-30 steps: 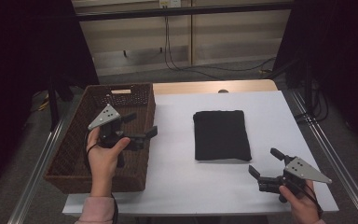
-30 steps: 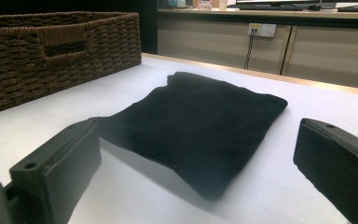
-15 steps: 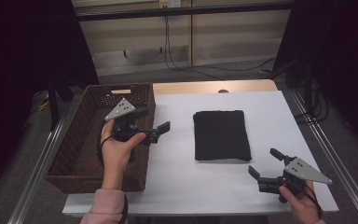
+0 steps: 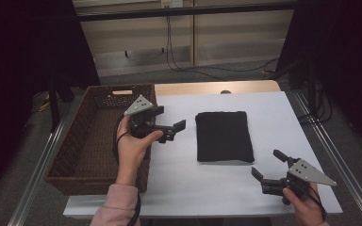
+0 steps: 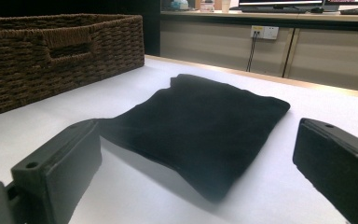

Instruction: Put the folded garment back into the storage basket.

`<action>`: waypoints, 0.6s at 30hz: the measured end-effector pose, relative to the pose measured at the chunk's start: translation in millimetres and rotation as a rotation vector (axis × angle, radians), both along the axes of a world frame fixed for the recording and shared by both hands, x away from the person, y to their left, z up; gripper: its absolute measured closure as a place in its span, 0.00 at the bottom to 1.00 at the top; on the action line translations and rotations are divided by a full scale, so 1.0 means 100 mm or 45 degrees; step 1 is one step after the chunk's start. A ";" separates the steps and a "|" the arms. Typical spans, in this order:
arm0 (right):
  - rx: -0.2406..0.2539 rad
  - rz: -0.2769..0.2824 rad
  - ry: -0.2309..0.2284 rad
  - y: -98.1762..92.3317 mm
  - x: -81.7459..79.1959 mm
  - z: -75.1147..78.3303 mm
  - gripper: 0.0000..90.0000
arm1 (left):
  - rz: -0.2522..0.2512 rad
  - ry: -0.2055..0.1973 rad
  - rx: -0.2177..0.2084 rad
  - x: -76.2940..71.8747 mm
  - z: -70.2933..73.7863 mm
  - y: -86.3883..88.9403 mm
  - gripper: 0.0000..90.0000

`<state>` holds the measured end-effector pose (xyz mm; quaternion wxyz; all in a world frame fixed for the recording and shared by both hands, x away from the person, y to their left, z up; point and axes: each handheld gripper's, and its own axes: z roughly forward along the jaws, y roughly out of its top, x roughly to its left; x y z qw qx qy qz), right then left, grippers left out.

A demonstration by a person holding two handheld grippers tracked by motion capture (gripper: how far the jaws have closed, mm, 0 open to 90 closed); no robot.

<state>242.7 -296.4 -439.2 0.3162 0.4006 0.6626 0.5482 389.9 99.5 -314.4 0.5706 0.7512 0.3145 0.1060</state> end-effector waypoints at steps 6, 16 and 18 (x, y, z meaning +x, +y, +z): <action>0.001 0.011 -0.008 0.00 0.00 0.00 0.01 | -0.017 0.003 0.024 0.03 -0.03 -0.13 0.00; -0.001 0.015 -0.007 0.01 -0.01 0.01 0.01 | -0.031 0.031 0.032 0.08 -0.10 -0.29 0.00; -0.002 0.015 -0.010 0.01 -0.01 0.01 0.01 | -0.029 0.036 0.044 0.10 -0.13 -0.31 0.00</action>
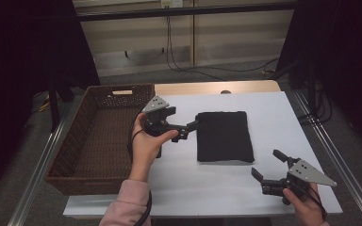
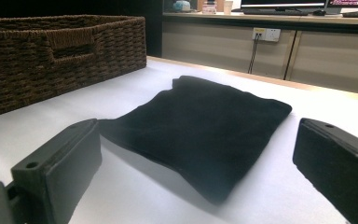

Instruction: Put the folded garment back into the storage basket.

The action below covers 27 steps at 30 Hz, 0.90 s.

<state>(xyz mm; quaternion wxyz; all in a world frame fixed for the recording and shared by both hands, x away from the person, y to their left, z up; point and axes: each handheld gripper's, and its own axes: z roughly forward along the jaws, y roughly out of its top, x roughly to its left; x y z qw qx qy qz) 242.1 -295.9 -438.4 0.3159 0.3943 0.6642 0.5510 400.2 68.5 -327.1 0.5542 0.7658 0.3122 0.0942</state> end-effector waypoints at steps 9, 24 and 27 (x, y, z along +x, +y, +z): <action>0.000 0.001 -0.001 0.00 0.00 0.00 0.01 | 0.006 0.054 -0.011 0.06 -0.09 -0.10 0.00; -0.005 0.003 -0.004 0.00 0.00 0.00 0.01 | 0.009 0.079 0.031 0.17 -0.23 -0.23 0.00; -0.006 0.003 -0.006 0.01 0.00 0.00 0.01 | 0.015 0.079 0.026 0.19 -0.25 -0.26 0.00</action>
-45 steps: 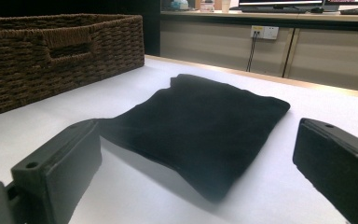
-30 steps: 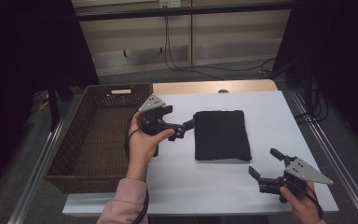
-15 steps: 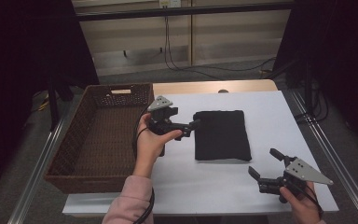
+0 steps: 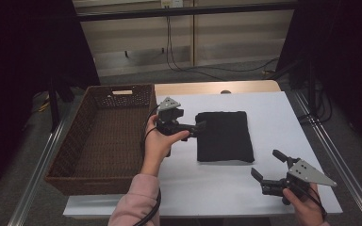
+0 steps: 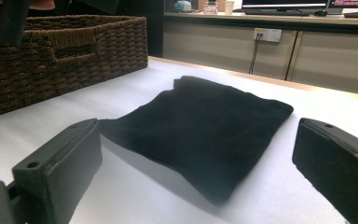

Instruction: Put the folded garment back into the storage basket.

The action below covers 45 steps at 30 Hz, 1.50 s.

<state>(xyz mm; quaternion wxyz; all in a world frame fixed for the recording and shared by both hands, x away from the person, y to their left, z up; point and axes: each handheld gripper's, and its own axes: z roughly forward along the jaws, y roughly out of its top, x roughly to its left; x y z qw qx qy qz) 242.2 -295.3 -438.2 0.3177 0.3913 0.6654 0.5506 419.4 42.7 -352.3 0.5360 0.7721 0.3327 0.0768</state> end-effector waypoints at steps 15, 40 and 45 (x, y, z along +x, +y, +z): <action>-0.004 0.008 0.003 0.01 0.00 0.00 0.01 | 0.033 0.035 0.022 0.12 -0.14 -0.08 0.01; 0.002 0.021 0.007 0.02 0.01 0.00 0.01 | 0.039 0.081 0.072 0.31 -0.29 -0.20 0.02; 0.002 0.022 0.007 0.02 0.01 0.00 0.01 | 0.048 0.094 0.074 0.35 -0.32 -0.27 0.02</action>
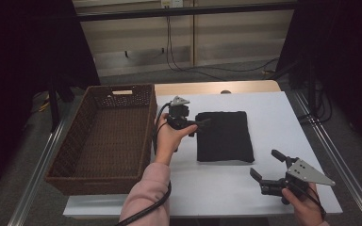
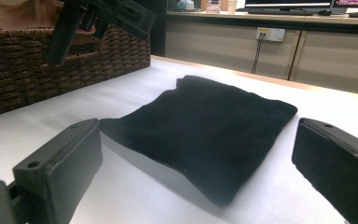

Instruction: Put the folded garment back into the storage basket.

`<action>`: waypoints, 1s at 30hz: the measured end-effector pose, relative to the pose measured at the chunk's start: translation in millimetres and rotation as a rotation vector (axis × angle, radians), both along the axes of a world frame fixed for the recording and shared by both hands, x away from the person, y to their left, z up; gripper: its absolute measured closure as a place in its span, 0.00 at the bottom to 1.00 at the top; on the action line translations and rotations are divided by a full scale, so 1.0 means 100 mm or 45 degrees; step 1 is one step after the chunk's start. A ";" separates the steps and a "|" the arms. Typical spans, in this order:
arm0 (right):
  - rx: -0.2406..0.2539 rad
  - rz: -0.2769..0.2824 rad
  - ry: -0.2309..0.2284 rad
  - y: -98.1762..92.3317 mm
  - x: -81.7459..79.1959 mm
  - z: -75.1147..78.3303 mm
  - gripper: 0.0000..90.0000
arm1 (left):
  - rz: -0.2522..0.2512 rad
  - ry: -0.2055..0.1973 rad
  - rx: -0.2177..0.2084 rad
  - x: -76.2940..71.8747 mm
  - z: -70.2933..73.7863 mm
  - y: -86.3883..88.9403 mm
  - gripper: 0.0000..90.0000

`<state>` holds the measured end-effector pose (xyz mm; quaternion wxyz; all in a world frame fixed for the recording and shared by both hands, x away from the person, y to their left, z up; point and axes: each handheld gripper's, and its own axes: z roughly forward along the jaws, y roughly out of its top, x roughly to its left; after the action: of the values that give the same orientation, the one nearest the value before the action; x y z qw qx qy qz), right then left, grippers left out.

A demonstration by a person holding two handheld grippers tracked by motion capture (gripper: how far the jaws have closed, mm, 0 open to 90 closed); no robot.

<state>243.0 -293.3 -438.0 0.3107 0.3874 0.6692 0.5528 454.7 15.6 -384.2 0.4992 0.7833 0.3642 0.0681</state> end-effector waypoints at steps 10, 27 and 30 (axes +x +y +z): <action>0.001 0.002 0.001 0.00 0.00 0.00 0.01 | -0.001 0.021 0.004 0.08 -0.05 -0.15 0.03; -0.003 0.008 -0.006 0.01 0.01 0.00 0.02 | 0.053 0.043 0.037 0.27 -0.23 -0.16 0.04; -0.002 0.008 -0.006 0.01 0.01 0.00 0.02 | 0.053 0.053 0.051 0.30 -0.26 -0.16 0.05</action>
<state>243.7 -292.1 -438.1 0.3107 0.3838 0.6703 0.5540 484.5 -0.2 -409.8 0.4743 0.7866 0.3893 0.0693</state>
